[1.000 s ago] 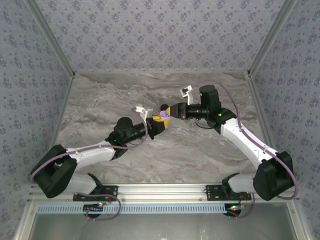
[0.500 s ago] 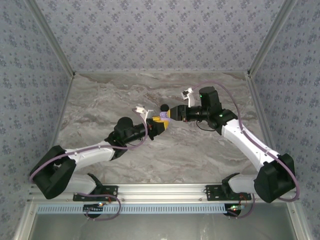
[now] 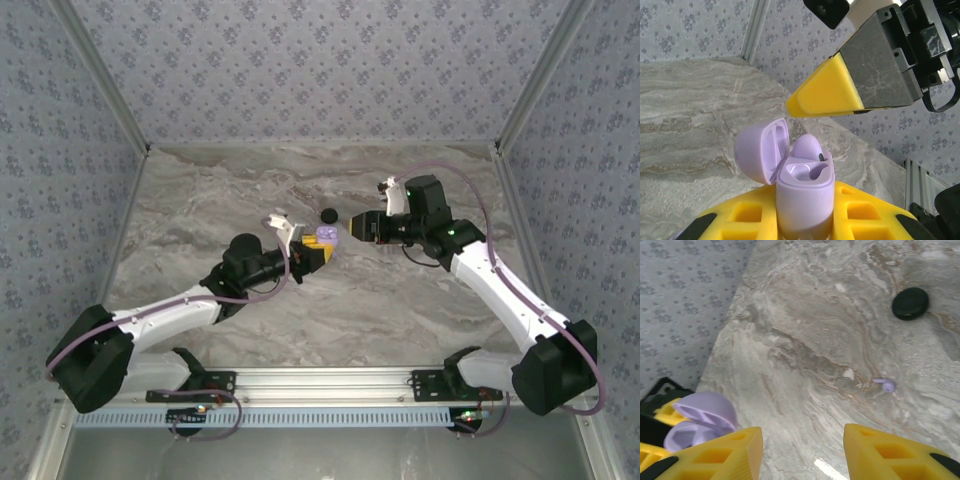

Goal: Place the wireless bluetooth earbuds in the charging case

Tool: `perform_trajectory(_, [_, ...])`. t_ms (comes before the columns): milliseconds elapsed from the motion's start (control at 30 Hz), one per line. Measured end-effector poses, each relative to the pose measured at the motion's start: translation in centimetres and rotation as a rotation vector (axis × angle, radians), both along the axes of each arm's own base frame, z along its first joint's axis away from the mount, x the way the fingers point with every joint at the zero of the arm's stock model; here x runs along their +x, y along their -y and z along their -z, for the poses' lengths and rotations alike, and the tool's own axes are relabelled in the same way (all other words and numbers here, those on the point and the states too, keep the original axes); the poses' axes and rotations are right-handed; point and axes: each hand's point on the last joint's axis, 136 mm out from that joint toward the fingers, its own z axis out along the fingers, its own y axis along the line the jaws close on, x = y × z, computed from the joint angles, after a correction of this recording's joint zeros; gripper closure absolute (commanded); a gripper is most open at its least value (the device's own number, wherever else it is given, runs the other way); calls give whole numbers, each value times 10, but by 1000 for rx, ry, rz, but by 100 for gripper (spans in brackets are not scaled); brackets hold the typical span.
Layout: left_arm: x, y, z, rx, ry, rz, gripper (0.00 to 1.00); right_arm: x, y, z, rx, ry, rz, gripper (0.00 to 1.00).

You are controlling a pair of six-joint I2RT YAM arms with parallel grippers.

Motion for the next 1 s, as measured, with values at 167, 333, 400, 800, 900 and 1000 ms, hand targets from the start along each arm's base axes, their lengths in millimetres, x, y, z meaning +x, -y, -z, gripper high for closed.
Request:
perform_trajectory(167, [-4, -7, -7, 32, 27, -7, 79, 9, 8, 32, -92, -63, 44, 53])
perform_trajectory(333, [-9, -16, -12, 57, 47, -23, 79, 15, 7, 71, -161, -155, 48, 58])
perform_trajectory(400, [-10, -20, -14, 69, 53, -32, 79, 16, 4, 87, -182, -191, 39, 61])
perform_trajectory(800, [-17, -42, -14, 144, 75, -89, 79, 37, -44, 140, -274, -292, -55, 79])
perform_trajectory(900, [-17, -45, -12, 157, 72, -98, 79, 45, -59, 145, -288, -289, -71, 81])
perform_trajectory(1000, [-16, -47, -9, 171, 66, -108, 79, 51, -69, 154, -315, -289, -76, 84])
